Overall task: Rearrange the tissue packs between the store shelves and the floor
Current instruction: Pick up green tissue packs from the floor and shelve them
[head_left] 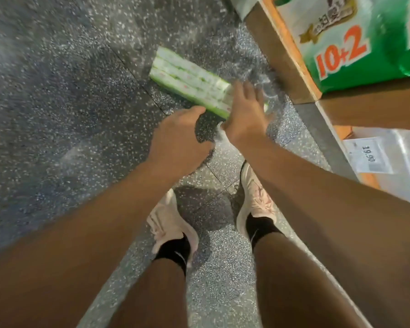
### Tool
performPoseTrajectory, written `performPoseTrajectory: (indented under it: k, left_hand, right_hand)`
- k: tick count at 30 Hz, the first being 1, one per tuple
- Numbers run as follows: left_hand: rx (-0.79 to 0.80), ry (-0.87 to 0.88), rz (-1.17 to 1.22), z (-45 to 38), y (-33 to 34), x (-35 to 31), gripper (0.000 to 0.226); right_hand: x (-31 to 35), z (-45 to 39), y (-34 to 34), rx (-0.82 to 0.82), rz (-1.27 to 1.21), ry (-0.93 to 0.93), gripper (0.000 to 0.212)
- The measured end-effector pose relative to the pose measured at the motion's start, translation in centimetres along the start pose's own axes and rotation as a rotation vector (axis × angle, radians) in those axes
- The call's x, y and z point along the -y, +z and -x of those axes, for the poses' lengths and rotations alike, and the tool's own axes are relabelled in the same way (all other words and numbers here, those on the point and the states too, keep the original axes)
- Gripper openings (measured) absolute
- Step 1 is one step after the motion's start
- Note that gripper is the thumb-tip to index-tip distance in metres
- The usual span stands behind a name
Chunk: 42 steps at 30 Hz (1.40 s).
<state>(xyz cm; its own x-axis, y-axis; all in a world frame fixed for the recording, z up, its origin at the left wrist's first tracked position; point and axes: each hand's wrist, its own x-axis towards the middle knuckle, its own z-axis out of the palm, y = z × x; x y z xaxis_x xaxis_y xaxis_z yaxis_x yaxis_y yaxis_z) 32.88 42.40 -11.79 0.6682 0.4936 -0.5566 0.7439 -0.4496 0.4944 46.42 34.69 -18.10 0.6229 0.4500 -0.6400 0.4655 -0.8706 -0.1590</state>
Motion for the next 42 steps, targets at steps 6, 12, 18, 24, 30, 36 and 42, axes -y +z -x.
performPoseTrajectory:
  k: [6, 12, 18, 24, 30, 36, 42]
  left_hand:
    - [-0.053, -0.016, 0.015, 2.6, -2.0, -0.2, 0.074]
    - [-0.009, 0.092, -0.127, 8.1, -11.2, -5.9, 0.088]
    - [-0.104, 0.291, -0.436, 18.6, -23.5, -11.6, 0.097]
    - [-0.288, 0.166, -0.426, 35.6, -33.2, -16.7, 0.075]
    - [-0.671, -0.101, -0.342, 57.9, -37.5, -18.4, 0.072]
    - [-0.893, -0.425, -0.196, 81.1, -40.9, -16.2, 0.075]
    - [-1.069, -0.723, -0.266, 104.1, -42.0, -10.8, 0.076]
  right_hand:
    - [0.0, 3.1, -1.0, -0.074, -0.013, -0.042, 0.071]
    - [1.6, 16.8, -11.2, -0.087, -0.038, -0.073, 0.056]
    - [3.6, 31.8, -25.9, -0.041, -0.133, -0.211, 0.043]
    - [7.3, 46.9, -36.3, -0.102, -0.109, -0.526, 0.048]
    - [12.0, 63.4, -39.9, -0.265, 0.087, -0.953, 0.065]
    - [19.8, 82.2, -38.5, -0.481, 0.372, -1.325, 0.089]
    - [30.1, 100.5, -33.9, -0.488, 0.332, -1.757, 0.086]
